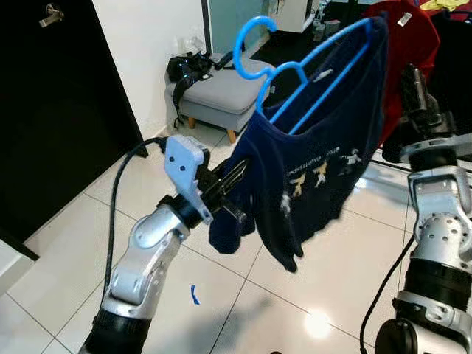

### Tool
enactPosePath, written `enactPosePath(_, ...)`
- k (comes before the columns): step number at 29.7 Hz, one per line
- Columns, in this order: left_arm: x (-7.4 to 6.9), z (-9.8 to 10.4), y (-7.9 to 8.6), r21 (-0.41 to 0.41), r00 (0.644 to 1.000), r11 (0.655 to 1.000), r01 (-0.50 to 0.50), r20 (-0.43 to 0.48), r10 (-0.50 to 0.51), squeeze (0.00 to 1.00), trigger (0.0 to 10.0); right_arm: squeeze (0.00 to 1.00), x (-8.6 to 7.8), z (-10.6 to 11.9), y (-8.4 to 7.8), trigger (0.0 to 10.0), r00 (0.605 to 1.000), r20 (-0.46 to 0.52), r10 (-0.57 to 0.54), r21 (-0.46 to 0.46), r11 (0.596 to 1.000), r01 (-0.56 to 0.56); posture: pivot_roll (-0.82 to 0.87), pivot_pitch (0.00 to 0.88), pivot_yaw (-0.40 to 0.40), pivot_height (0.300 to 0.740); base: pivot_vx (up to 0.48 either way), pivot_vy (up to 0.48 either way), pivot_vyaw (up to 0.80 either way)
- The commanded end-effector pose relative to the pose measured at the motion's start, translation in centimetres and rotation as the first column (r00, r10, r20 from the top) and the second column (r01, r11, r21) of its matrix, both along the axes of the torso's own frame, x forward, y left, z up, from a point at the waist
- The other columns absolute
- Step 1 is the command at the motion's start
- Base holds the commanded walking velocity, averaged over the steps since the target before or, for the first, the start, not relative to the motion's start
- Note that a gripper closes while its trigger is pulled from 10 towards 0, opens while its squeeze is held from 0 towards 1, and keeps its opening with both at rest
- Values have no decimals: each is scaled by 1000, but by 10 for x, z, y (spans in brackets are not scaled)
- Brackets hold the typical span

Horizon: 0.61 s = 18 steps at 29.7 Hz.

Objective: Hang hanger

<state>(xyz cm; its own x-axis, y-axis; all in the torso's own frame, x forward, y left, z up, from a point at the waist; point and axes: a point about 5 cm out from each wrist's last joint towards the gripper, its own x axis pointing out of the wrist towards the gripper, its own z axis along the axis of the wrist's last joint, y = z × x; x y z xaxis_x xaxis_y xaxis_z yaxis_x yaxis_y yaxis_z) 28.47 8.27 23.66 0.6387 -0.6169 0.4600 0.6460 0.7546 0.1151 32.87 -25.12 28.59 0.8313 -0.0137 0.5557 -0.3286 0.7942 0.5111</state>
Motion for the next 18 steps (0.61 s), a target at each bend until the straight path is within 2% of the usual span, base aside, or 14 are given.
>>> enactPosePath(1,-6,5,1,4,999,1000,-15,33,15,0,10000,0,5,-1,9,10000,1000,-18,23,-45,999,-23,10,176,31,740,0,0,0)
enactPosePath(4,-6,4,4,9,997,998,-69,34,69,0,10000,0,11,-10,33,10000,994,-77,74,-152,985,-85,7,177,25,740,0,0,0)
enactPosePath(5,-6,4,4,9,997,998,-69,34,69,0,10000,0,11,-10,33,10000,994,-77,74,-152,985,-85,7,177,25,740,0,0,0)
enactPosePath(8,-7,3,6,16,994,994,-111,24,111,0,10000,0,10,-10,54,10000,986,-67,150,-206,965,-160,10,177,17,740,0,0,0)
enactPosePath(9,-7,3,6,16,994,994,-111,24,111,0,10000,0,10,-10,54,10000,986,-67,150,-206,965,-160,10,177,17,740,0,0,0)
enactPosePath(10,-9,2,7,23,992,991,-128,16,128,0,10000,0,10,-7,61,10000,982,-44,186,-213,958,-191,13,177,14,740,0,0,0)
enactPosePath(18,-10,3,7,25,990,990,-140,15,139,0,10000,0,12,-2,62,10000,982,-24,186,-206,960,-187,16,177,7,740,0,0,0)
